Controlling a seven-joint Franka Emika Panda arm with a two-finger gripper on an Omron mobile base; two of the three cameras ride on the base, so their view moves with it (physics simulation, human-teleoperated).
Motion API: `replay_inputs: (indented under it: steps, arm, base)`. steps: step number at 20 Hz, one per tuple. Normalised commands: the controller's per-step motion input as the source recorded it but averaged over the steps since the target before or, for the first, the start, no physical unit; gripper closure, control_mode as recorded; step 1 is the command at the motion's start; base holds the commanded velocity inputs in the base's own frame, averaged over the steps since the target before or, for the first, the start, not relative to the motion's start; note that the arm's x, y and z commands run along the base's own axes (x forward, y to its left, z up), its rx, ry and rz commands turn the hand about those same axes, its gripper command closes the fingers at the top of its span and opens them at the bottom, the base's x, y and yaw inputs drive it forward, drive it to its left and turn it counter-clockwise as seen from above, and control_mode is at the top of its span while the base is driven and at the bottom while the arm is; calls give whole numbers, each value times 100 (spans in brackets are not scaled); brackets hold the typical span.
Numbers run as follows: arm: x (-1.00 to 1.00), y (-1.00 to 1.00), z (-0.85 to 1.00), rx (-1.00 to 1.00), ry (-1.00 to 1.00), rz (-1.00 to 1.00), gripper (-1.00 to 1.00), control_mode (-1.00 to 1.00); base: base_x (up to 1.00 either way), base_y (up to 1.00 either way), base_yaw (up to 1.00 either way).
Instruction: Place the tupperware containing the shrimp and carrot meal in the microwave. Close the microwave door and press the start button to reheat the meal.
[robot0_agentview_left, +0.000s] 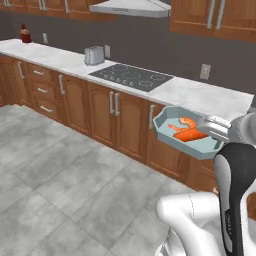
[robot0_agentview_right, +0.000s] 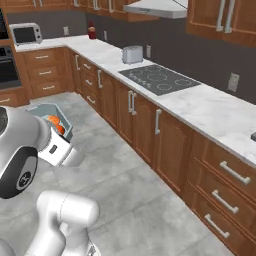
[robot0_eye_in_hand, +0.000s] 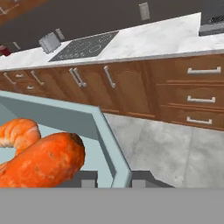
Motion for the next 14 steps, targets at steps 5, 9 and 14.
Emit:
replay_inputs:
  steps: [5, 9, 14]
  arm:
    - [0, 0, 0, 0, 0, 0, 100, 100]
    - [0, 0, 0, 0, 0, 0, 100, 100]
    - [0, 0, 0, 0, 0, 0, 100, 100]
  base:
    - [100, 0, 59]
    - [100, 0, 57]
    - [100, 3, 49]
